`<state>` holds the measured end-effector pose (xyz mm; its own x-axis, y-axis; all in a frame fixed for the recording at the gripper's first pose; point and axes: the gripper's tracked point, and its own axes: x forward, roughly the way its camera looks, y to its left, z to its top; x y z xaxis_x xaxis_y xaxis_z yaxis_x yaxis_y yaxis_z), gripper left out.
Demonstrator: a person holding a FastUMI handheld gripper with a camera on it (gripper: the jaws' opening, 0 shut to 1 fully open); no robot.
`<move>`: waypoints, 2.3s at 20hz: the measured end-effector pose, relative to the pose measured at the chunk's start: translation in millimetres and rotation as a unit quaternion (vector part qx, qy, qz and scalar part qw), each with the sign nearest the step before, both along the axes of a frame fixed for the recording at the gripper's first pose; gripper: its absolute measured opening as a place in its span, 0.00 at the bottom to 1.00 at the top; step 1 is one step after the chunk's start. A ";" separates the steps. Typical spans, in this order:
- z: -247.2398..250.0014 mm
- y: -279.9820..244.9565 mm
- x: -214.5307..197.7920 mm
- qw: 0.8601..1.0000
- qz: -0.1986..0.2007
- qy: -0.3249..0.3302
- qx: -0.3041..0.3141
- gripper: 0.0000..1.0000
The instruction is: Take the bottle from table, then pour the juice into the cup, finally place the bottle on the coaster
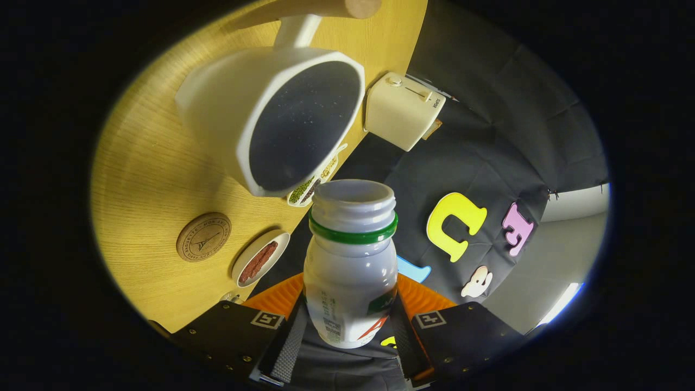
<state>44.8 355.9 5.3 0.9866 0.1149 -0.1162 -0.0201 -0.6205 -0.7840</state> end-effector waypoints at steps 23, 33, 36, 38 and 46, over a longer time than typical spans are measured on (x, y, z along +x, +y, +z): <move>-11.2 -21.0 -1.0 0.956 -0.016 0.062 0.285 0.73; -17.0 -27.6 -1.0 0.904 -0.039 0.103 0.414 0.72; -17.7 -33.7 0.1 0.886 -0.043 0.107 0.450 0.72; -19.3 -35.5 1.4 0.866 -0.047 0.119 0.483 0.72; -22.0 -47.9 10.0 0.797 -0.063 0.141 0.584 0.72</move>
